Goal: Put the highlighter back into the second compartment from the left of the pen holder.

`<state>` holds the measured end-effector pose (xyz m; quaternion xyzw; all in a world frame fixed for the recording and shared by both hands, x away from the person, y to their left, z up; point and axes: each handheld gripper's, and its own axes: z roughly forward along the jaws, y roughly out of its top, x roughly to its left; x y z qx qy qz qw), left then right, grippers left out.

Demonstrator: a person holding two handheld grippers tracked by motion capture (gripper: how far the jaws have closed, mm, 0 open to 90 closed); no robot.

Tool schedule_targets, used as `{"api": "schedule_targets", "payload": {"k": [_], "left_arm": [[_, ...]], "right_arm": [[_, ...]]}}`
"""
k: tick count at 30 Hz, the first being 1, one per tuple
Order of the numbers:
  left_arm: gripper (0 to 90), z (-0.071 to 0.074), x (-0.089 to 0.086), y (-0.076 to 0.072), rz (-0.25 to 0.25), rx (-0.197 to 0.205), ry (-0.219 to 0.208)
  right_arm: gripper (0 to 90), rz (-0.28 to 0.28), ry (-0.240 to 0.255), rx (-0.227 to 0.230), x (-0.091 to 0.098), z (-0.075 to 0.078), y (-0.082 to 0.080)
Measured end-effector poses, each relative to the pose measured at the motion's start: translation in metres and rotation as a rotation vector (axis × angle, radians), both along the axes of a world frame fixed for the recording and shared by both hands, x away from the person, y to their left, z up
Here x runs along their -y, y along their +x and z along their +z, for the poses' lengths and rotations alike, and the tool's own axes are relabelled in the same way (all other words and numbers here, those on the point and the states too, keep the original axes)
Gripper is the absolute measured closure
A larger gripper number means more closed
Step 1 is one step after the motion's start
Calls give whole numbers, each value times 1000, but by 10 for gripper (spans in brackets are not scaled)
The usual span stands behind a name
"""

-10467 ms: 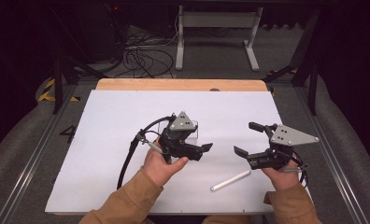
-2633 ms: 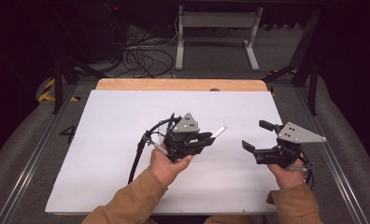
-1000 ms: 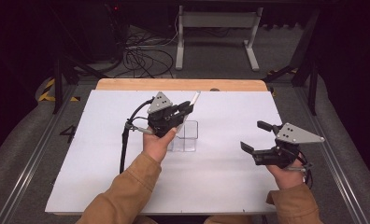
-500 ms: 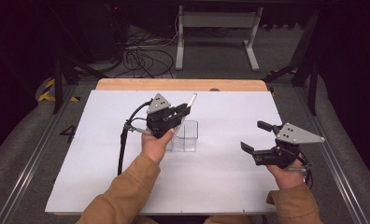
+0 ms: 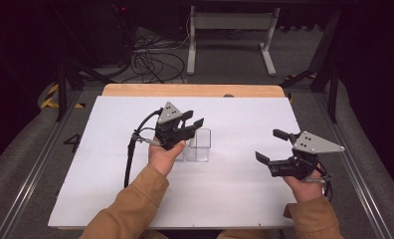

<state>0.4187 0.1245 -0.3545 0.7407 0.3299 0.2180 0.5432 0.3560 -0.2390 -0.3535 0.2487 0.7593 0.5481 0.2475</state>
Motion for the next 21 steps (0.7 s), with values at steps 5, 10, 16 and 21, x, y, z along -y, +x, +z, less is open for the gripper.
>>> {"api": "schedule_targets", "payload": {"k": [5,10,16,21], "left_arm": [[326,16,-12,-20,-28,17,13],[276,27,-27,-36,-71,20,-2],[270,31,-41,-48,-80,24,7],[269,29,-47,-52,-80,18,11]], "right_arm": [[77,5,0,-5,-1,-1,1],[43,32,9,-11,-7,-1,1],[24,55,8,-11,-14,-2,0],[14,67,17,-24,-17,-3,1]]}}
